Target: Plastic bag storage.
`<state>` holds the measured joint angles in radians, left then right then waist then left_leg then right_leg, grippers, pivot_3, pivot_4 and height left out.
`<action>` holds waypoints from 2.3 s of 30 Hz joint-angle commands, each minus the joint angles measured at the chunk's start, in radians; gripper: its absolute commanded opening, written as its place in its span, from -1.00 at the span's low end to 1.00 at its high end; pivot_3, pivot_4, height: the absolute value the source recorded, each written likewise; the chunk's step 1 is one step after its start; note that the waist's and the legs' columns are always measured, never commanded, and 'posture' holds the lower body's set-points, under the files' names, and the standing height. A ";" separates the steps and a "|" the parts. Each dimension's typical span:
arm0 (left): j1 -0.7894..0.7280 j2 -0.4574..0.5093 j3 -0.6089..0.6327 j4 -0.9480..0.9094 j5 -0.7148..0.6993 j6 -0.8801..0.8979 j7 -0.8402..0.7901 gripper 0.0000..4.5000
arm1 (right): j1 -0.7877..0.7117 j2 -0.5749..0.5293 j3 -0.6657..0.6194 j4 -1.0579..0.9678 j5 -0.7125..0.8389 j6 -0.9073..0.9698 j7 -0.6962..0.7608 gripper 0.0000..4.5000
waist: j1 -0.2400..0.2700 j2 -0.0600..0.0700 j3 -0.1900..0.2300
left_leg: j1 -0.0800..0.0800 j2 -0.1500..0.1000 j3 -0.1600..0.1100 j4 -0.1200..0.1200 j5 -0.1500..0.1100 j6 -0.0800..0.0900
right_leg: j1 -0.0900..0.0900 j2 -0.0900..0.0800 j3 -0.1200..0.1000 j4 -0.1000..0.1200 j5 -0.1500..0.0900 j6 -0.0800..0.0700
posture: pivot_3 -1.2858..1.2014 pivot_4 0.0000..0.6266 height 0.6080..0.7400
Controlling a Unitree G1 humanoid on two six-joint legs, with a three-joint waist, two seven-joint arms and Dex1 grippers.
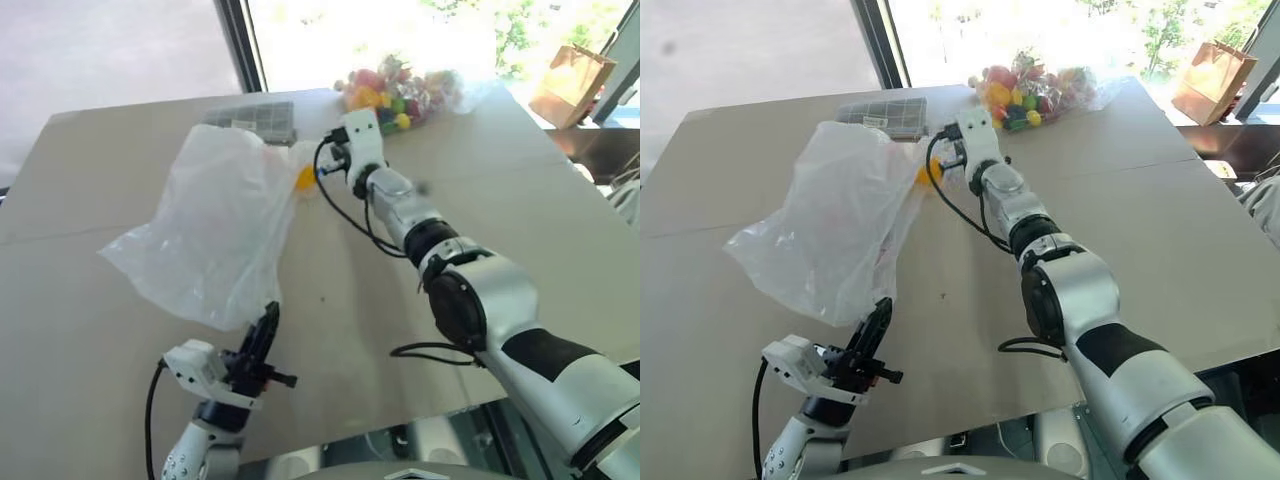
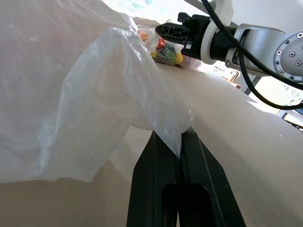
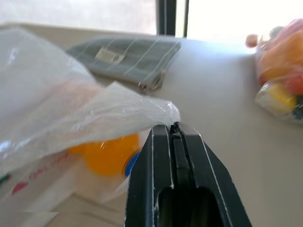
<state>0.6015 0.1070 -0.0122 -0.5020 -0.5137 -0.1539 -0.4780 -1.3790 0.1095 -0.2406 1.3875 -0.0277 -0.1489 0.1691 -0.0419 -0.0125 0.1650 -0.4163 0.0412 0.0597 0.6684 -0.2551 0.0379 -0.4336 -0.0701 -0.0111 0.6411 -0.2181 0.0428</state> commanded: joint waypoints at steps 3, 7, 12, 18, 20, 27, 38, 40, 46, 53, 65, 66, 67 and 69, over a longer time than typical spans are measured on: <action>-0.009 0.013 -0.015 -0.039 -0.010 0.003 -0.009 -1.00 | -0.046 -0.027 -0.155 -0.053 0.159 -0.089 0.020 -0.97 | 0.001 0.000 0.000 | 0.000 0.000 0.000 0.000 0.000 0.000 | 0.000 0.000 0.000 0.000 0.000 0.000 | 0.03 -0.52 1.00; -0.025 0.025 -0.006 -0.031 -0.021 0.012 -0.018 -1.00 | -0.019 -0.052 -0.191 -0.075 0.217 -0.111 0.146 -0.97 | 0.001 0.000 0.000 | 0.000 0.000 0.000 0.000 0.000 0.000 | 0.000 0.000 0.000 0.000 0.002 0.004 | 0.03 -0.52 1.00; -0.033 0.036 -0.012 -0.018 -0.032 0.023 -0.035 -1.00 | 0.022 -0.119 -0.241 -0.120 0.288 -0.172 0.159 -0.97 | 0.007 0.000 0.000 | 0.000 -0.001 0.000 0.000 0.000 0.000 | 0.000 0.000 0.000 0.000 0.002 0.004 | 0.03 -0.52 1.00; -0.063 0.053 -0.010 -0.007 -0.046 0.048 -0.051 -1.00 | 0.096 -0.175 -0.250 -0.262 0.344 -0.237 0.174 -0.97 | 0.005 0.000 0.001 | -0.001 -0.001 0.000 0.000 0.000 0.000 | 0.000 0.000 0.000 0.000 0.002 0.004 | 0.03 -0.52 1.00; -0.073 0.064 -0.001 -0.005 -0.057 0.060 -0.058 -1.00 | 0.143 -0.175 -0.231 -0.383 0.355 -0.231 0.167 -0.97 | 0.003 0.000 0.001 | 0.000 -0.001 0.000 0.000 0.000 0.000 | 0.000 0.000 0.000 0.000 0.002 0.004 | 0.03 -0.52 1.00; -0.102 0.102 0.012 -0.002 -0.093 0.112 -0.083 -1.00 | 0.483 -0.169 -0.025 -1.077 0.391 0.128 0.185 -0.97 | 0.000 0.001 0.000 | 0.001 0.001 -0.001 0.000 0.000 0.000 | 0.000 0.000 0.001 0.002 0.002 0.004 | 0.03 -0.52 1.00; -0.190 0.172 -0.019 0.006 -0.118 0.217 -0.177 -1.00 | 0.643 -0.335 0.078 -0.967 0.393 0.548 0.309 0.98 | 0.006 0.001 -0.001 | 0.003 -0.001 0.001 0.002 0.000 0.000 | 0.003 0.000 0.002 0.002 0.001 0.001 | 0.03 -0.52 1.00; -0.194 0.182 -0.006 0.004 -0.131 0.227 -0.186 -1.00 | 0.691 -0.382 0.115 -1.041 0.430 0.663 0.410 0.98 | 0.006 0.001 -0.001 | 0.003 0.000 0.000 0.002 0.000 0.000 | 0.002 0.001 0.002 0.002 0.002 0.004 | 0.03 -0.52 1.00; -0.206 0.246 -0.045 -0.026 -0.183 0.318 -0.258 -1.00 | 0.754 -0.543 0.154 -1.120 0.476 0.802 0.609 0.98 | 0.014 0.001 -0.001 | 0.002 -0.001 0.001 0.001 0.000 0.000 | 0.002 0.000 0.002 0.000 0.002 0.004 | 0.03 -0.52 1.00; -0.314 0.290 -0.046 0.012 -0.243 0.436 -0.291 -1.00 | 0.813 -0.587 0.298 -1.233 0.390 0.761 0.671 0.98 | 0.013 0.001 -0.001 | 0.003 0.000 -0.001 0.002 0.000 0.000 | 0.003 0.002 0.002 0.001 0.002 0.004 | 0.03 -0.52 1.00; -0.443 0.263 -0.135 0.157 0.057 0.342 -0.228 -1.00 | 0.839 -0.460 0.439 -1.672 0.539 1.020 0.652 0.98 | 0.034 0.000 -0.001 | 0.002 -0.002 -0.006 0.002 0.000 0.000 | 0.003 0.000 0.001 0.000 0.002 0.004 | 0.03 -0.52 1.00; -0.439 0.256 -0.135 0.160 0.075 0.327 -0.220 -1.00 | 0.835 -0.458 0.437 -1.689 0.552 1.034 0.648 0.98 | 0.032 0.000 -0.001 | 0.002 -0.002 -0.006 0.003 0.000 0.000 | 0.003 0.000 0.001 0.000 0.002 0.004 | 0.03 -0.52 1.00; -0.432 0.248 -0.132 0.160 0.092 0.307 -0.211 -1.00 | 0.831 -0.456 0.435 -1.701 0.565 1.047 0.646 0.98 | 0.032 0.000 -0.001 | 0.002 -0.002 -0.006 0.002 0.000 0.000 | 0.003 0.000 0.001 0.000 0.002 0.004 | 0.03 -0.52 1.00; -0.414 0.231 -0.124 0.148 0.121 0.266 -0.191 -1.00 | 0.824 -0.459 0.430 -1.715 0.583 1.067 0.643 0.98 | 0.032 0.000 -0.001 | 0.002 -0.002 -0.007 0.002 0.000 0.000 | 0.003 0.000 0.001 0.001 0.002 0.004 | 0.03 -0.52 1.00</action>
<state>0.1710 0.3492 -0.1352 -0.3287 -0.4171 0.1634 -0.6844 -0.5328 -0.3496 0.2040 -0.2785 0.5238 0.9013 0.8154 -0.0102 -0.0124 0.1635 -0.4142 0.0396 0.0523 0.6707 -0.2549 0.0381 -0.4308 -0.0697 -0.0109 0.6418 -0.2158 0.0470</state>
